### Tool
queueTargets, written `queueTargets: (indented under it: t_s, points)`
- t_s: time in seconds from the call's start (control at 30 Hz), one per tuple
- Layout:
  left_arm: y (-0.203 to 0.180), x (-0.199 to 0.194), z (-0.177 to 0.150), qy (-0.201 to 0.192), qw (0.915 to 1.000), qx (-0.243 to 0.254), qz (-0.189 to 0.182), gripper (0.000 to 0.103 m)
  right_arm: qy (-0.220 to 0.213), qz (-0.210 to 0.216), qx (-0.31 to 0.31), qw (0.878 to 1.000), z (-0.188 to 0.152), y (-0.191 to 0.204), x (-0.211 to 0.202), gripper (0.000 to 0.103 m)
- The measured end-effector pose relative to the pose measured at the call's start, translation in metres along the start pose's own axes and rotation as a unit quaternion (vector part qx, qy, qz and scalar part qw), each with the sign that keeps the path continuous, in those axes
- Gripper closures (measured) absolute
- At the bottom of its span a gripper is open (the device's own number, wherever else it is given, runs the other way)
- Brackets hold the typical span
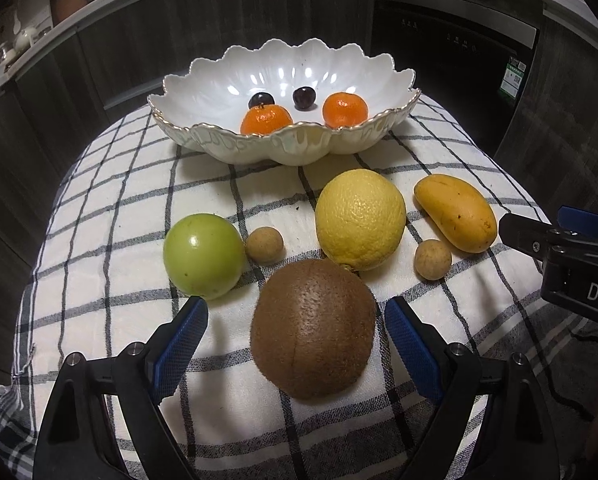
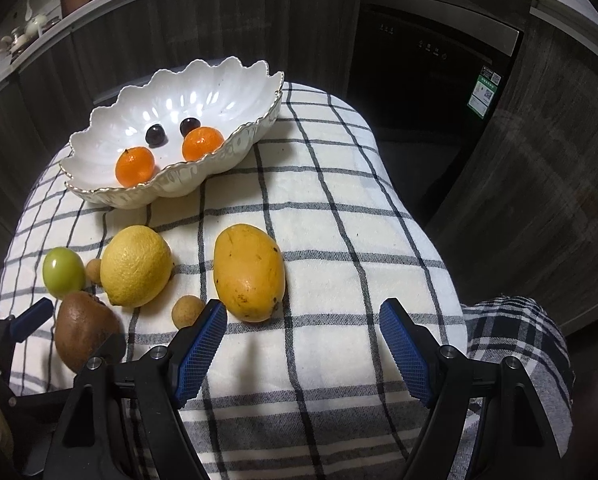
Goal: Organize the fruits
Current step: 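Grasp the brown kiwi with the left gripper while the right grasps the yellow mango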
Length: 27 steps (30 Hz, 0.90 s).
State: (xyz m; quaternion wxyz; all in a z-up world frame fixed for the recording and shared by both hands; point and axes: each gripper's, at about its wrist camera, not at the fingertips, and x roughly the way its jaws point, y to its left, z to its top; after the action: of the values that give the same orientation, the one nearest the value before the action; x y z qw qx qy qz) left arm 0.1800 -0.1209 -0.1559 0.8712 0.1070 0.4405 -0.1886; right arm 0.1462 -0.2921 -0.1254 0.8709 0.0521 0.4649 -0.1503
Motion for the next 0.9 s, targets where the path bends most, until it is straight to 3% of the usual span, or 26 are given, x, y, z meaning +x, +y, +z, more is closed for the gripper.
queueTargets:
  t_s: [0.27,0.57,0.9]
  points:
    - [0.0007,0.0067,-0.0033,0.007,1.0000,-0.003,-0.003,0.024,0.005,-0.004,-0.003,1.000,-0.0016,0.0021,0.0030,0.024]
    - [-0.0027,0.0076,-0.0053,0.012,0.9997,0.002,-0.022,0.046,0.008,-0.001,-0.001,1.000,-0.0017,0.0014,0.0040,0.024]
    - [-0.0017,0.0018,-0.0072,0.014,0.9997,-0.003,-0.022,0.047,-0.002,0.002,-0.004,1.000,0.0000,0.0025,-0.0016,0.024]
